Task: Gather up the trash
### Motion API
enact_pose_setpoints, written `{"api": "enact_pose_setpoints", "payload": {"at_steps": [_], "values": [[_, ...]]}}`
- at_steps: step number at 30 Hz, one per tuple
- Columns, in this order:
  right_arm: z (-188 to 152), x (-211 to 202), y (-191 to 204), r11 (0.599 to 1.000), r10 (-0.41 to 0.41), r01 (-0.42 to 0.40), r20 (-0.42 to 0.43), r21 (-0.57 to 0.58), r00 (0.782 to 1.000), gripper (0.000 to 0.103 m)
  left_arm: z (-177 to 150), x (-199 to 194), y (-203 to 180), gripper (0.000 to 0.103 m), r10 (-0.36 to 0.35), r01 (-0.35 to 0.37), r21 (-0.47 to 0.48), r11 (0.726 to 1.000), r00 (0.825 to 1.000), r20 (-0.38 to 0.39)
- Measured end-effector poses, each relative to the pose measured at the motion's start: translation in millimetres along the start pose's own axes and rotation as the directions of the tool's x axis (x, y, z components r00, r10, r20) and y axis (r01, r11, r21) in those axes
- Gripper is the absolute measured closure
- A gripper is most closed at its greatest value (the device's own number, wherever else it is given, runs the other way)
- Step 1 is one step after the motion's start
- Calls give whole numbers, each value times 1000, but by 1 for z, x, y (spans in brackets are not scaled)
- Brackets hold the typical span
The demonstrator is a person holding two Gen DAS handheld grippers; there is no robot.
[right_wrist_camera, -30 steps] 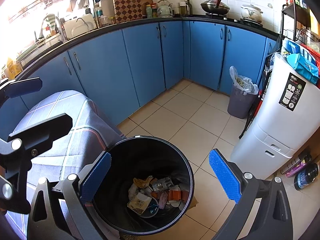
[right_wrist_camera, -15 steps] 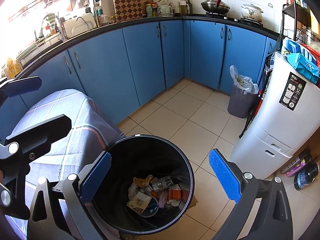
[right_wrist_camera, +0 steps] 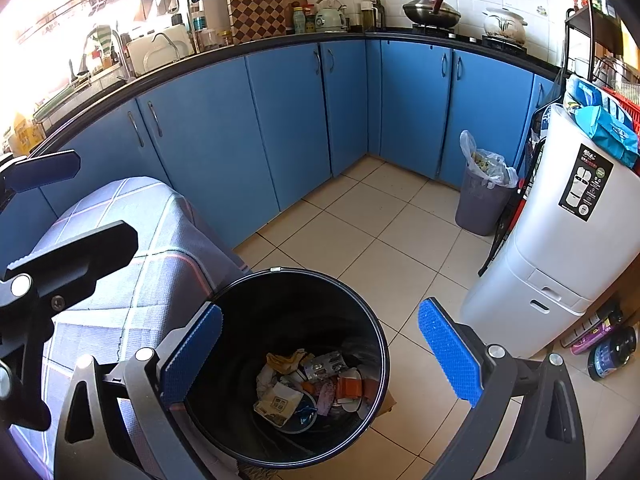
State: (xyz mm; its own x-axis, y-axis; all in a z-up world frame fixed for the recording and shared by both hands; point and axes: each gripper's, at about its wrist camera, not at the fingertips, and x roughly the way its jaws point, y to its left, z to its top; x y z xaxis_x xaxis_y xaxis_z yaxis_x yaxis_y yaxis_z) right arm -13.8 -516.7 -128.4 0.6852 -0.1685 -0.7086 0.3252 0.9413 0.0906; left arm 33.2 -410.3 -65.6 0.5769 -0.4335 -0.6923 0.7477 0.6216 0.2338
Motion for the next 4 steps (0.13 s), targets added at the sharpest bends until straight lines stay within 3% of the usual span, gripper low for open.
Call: {"api": "enact_pose_setpoints", "payload": {"at_steps": [4], "values": [[0,0,0,1000,1,-1,0,0,1000,7,-1,1,0,3,-3,3,-4,1000,1000,-5]]}}
